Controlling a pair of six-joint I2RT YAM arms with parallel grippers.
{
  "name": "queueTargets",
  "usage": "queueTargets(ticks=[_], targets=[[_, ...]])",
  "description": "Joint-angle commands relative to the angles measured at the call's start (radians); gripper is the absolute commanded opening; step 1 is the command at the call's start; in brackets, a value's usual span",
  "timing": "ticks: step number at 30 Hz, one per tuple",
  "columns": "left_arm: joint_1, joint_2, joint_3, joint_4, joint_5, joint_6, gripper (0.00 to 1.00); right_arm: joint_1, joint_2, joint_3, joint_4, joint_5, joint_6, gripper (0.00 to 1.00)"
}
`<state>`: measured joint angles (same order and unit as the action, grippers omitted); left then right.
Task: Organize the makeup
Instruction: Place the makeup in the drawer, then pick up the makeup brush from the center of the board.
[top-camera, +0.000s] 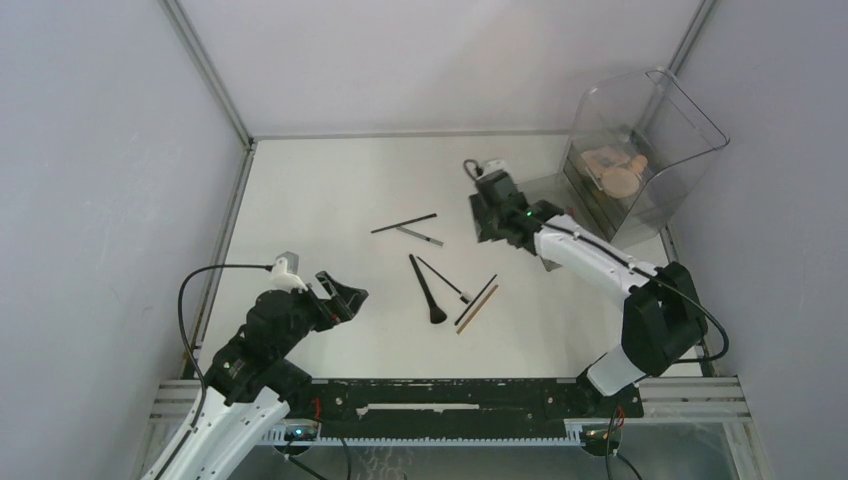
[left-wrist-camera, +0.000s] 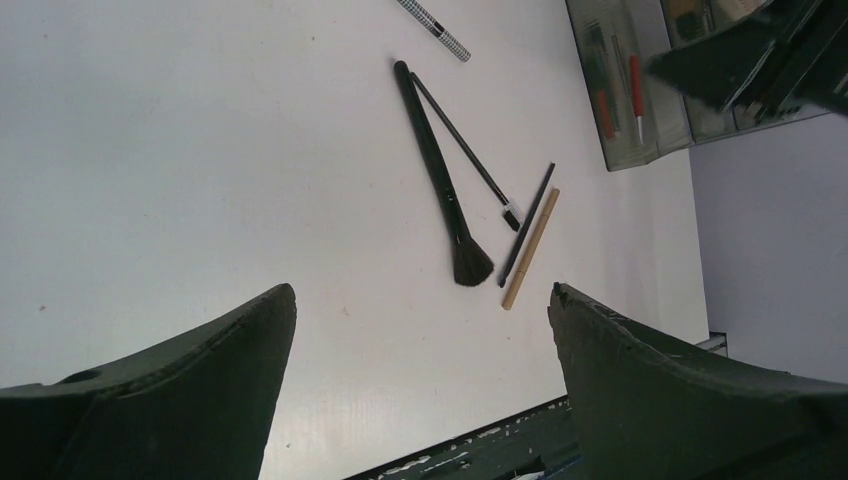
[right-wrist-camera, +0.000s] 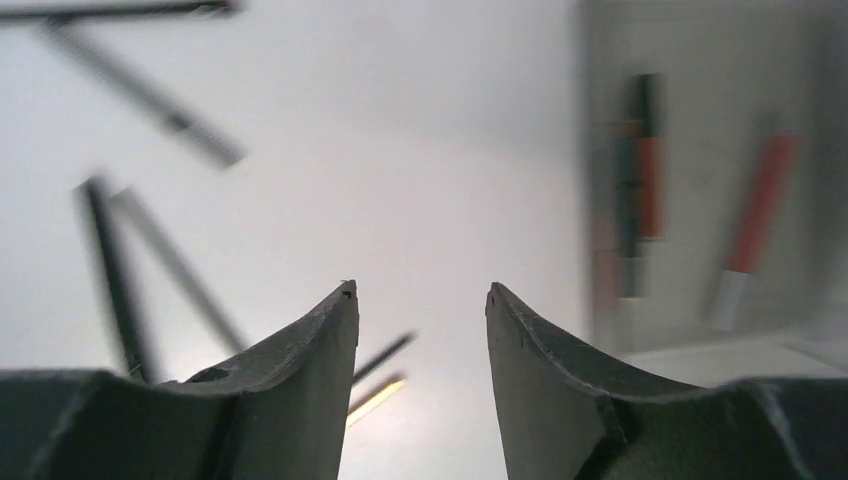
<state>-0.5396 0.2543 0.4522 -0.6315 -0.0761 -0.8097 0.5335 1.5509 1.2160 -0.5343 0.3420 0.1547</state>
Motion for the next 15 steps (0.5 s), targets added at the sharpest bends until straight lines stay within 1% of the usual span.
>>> queueTargets(ticks=[1, 3, 7, 15], targets=[[-0.004, -0.006, -0.004, 0.025, -0.008, -0.004, 1.0, 0.145, 0.024, -0.062, 0.089, -0.174, 0.109, 0.57], [-0.004, -0.007, 0.002, 0.018, -0.012, -0.002, 1.0, 0.206, 0.072, -0.06, 0.11, -0.21, 0.107, 0.55], [-0.005, -0.02, 0.007, -0.003, -0.02, 0.001, 1.0, 0.283, 0.179, -0.025, 0.105, -0.216, 0.1, 0.5], [-0.004, -0.035, 0.004, -0.007, -0.021, -0.006, 1.0, 0.306, 0.322, 0.013, 0.087, -0.207, 0.08, 0.42]])
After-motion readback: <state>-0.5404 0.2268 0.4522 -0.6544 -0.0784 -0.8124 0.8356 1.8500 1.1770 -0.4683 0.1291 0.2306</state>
